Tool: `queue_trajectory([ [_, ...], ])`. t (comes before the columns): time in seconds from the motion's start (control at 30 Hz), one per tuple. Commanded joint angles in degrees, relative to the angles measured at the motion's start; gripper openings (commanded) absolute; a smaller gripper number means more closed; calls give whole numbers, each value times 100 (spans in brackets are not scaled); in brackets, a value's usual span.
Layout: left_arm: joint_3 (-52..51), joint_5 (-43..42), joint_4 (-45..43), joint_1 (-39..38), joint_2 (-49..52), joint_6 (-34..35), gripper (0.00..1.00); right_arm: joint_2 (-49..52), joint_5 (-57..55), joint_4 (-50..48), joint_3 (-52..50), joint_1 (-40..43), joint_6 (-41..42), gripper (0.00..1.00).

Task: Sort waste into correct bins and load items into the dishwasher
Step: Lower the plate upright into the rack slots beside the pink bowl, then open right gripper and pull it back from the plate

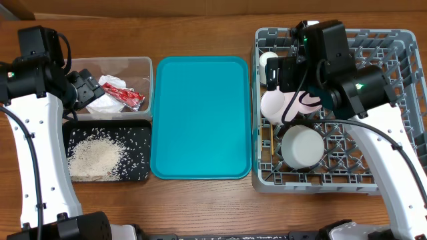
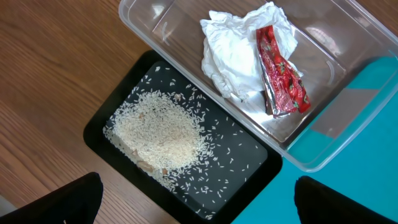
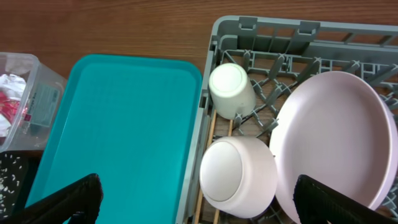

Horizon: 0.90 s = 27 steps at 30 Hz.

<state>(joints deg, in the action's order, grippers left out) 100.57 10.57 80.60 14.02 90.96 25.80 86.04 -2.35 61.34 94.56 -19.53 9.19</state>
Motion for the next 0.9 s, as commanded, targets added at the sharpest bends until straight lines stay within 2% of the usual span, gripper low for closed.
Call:
queue_trajectory([
  [0.0, 79, 35, -2, 11, 17, 13, 100, -20, 79, -11, 107, -13, 24, 100],
  [0.43, 79, 35, -2, 11, 17, 13, 100, -162, 79, -11, 66, -13, 24, 100],
  [0.87, 79, 35, -2, 11, 17, 13, 100, -1952, 74, -7, -2, -11, 24, 100],
])
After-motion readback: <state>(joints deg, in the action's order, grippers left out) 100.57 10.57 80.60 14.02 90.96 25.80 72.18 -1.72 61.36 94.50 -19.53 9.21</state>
